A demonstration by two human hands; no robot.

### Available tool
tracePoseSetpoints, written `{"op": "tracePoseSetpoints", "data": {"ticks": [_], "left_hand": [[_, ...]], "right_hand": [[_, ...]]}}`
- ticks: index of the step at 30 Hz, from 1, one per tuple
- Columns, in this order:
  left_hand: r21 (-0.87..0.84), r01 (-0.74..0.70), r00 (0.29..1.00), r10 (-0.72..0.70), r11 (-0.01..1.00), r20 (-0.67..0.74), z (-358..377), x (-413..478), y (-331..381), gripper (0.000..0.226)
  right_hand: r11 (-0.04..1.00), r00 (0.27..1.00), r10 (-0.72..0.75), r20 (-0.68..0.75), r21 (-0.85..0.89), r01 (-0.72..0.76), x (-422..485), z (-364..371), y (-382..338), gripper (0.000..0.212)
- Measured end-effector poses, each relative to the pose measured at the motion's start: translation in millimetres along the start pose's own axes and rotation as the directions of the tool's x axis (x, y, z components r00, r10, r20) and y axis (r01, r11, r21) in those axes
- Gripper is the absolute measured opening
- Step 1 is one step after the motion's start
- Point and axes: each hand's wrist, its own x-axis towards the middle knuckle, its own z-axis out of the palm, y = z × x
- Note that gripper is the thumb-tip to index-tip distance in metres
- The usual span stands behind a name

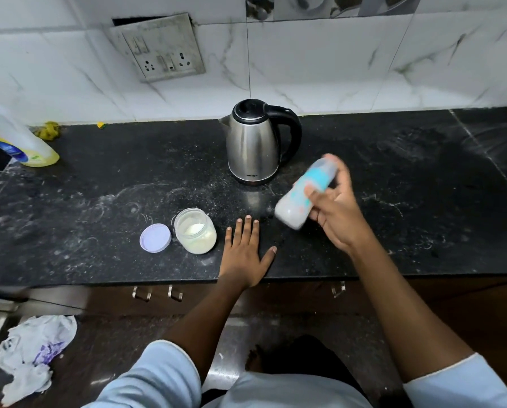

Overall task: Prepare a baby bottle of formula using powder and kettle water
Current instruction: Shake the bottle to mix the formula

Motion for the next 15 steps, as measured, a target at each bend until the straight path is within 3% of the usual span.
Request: {"op": "tracePoseSetpoints", "data": {"ticks": [2,3,5,6,9,12,13,15], "left_hand": [[0.008,-0.009,1.0,0.009,1.0,0.008,-1,-1,-1,0.092],[0.005,-0.006,1.0,0.006,1.0,0.008,-1,0,-1,0.092],[0.0,0.001,1.0,-0.001,1.0,0.003,0,0,-1,0.09],[-0.001,0.002,1.0,-0.002,1.0,0.002,0,-1,0,0.09],[0.003,0.0,1.0,0.0,1.0,0.01,-1,-1,0,0.094],[-0.008,0.005,1.0,-0.005,1.0,-0.001,0,0,0,0.093],[-0.003,0.004,1.0,-0.004,1.0,0.002,0,-1,0,0.093],[0.009,0.0,1.0,0.0,1.0,0.022,-1,-2,0,0.095]], "right_hand": [[0.988,0.979,0.04,0.199,-0.155,-0.008,-1,-2,-1,0.084],[0.988,0.981,0.026,0.192,-0.154,0.004,0,-3,-2,0.082],[1.0,1.0,-0.022,-0.008,0.004,0.023,0,-6,-5,0.08],[0.999,0.999,-0.029,-0.03,0.026,0.03,1,-8,-7,0.081],[0.99,0.983,0.016,0.181,-0.138,0.009,-2,-4,-7,0.086],[1.0,1.0,-0.025,-0.018,0.011,0.025,-4,-4,-3,0.08],[1.0,1.0,-0.017,-0.003,-0.008,0.017,-6,-3,-2,0.08],[0.99,0.985,0.035,0.168,-0.143,-0.011,-11,-3,0,0.084]]}}
